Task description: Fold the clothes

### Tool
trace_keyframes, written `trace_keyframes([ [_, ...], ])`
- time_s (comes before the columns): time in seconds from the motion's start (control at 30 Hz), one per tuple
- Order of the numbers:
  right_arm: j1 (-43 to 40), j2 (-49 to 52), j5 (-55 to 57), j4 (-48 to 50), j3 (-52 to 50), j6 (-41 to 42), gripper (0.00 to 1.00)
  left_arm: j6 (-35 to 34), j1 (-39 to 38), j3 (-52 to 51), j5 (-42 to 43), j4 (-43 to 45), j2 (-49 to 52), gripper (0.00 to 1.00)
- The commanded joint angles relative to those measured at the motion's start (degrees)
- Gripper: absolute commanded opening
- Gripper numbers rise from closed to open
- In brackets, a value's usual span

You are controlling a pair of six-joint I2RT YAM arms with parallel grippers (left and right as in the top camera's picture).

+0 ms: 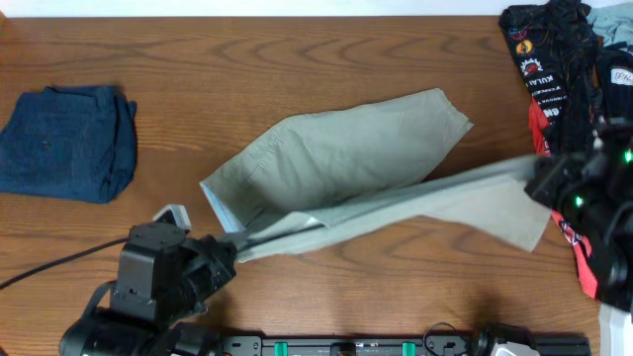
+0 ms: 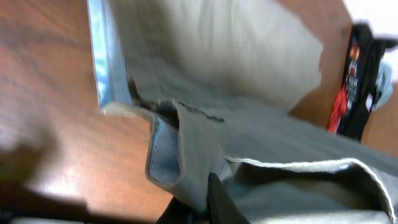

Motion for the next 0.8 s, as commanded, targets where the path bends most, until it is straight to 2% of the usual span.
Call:
trace_keyframes([
  [0.0, -1.7, 4.8, 5.1, 5.4, 1.4, -4.1, 0.01, -2.6, 0.6, 0.6, -16.5, 0.0, 1.6, 0.06],
  [0.17, -0.3, 12.8, 0.4, 12.3, 1.4, -6.9, 0.01, -4.0, 0.6, 0.5, -20.7, 2.9, 6.1, 0.06],
  [0.27, 1.7, 17.7, 0.4, 15.7, 1.4, -6.9, 0.01, -4.2, 0.6, 0.5, -24.2, 4.3, 10.2, 0.06],
  [0.4, 5.2, 23.9, 0.4, 22.3, 1.4, -8.5, 0.01, -8.3, 0.6, 0.5, -28.2, 5.1, 16.8, 0.06],
  [0.77, 11.9, 38.0, 1.1, 38.5, 1.4, -9.9, 0.01, -13.6, 2.6, 0.5, -34.0, 11.8, 34.9, 0.06],
])
